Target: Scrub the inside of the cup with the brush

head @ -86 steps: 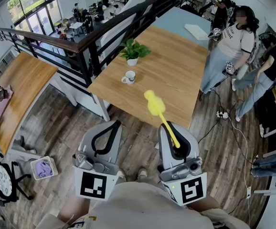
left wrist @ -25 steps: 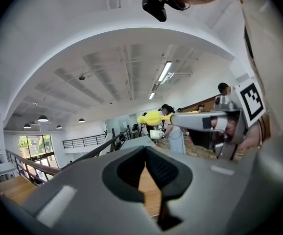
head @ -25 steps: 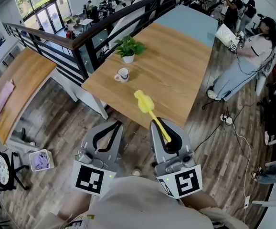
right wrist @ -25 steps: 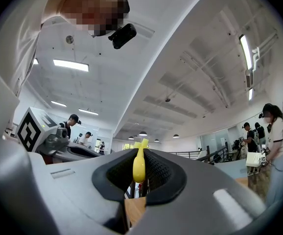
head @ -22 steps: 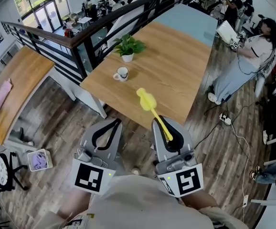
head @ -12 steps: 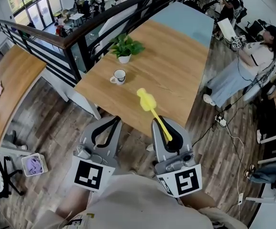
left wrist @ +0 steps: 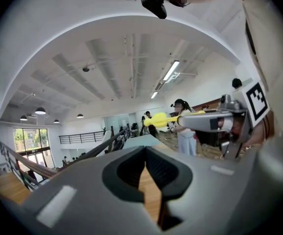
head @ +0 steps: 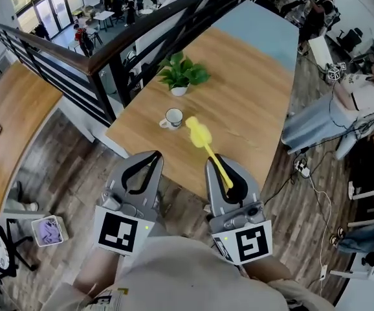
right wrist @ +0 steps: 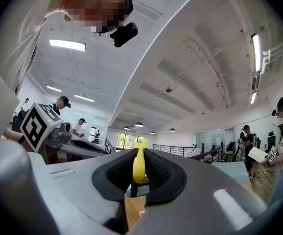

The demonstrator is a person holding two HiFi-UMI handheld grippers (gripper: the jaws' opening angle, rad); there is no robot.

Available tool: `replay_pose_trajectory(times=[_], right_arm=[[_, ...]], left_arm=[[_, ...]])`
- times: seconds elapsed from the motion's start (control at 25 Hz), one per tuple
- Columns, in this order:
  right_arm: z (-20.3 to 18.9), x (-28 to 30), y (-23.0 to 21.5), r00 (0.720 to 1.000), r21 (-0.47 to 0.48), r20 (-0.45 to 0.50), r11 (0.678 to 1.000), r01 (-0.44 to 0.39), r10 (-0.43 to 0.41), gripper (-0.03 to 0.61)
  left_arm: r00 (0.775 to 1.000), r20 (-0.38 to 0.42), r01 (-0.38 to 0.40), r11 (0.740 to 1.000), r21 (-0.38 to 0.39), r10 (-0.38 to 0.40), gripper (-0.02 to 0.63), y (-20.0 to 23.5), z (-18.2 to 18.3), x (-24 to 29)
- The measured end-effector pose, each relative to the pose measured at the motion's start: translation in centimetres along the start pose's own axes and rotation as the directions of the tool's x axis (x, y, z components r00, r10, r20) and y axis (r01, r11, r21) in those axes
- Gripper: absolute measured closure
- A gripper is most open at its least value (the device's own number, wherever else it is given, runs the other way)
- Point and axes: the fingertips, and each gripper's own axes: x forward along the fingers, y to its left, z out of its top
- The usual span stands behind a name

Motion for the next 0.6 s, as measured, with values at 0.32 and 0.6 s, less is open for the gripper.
replay_pose_trajectory(times=[0.32,0.6], right_arm=[[-1.8,7.5,-2.5,0.997,0.015,-0.053,0.998,0.056,-0.056,0.545],[-2.7,13.3,-3.3,0.991,0.001,-0.076,0.994,0.109,-0.109,0.545]], left_arm=[[0.998,-0.027,0.063,0.998,0.009,-0.063,0.612,5.8,-1.3,5.9],[0.991,-0.038,0.126,0.992,0.005,-0.126,0.612,10.5,-2.1,9.3]])
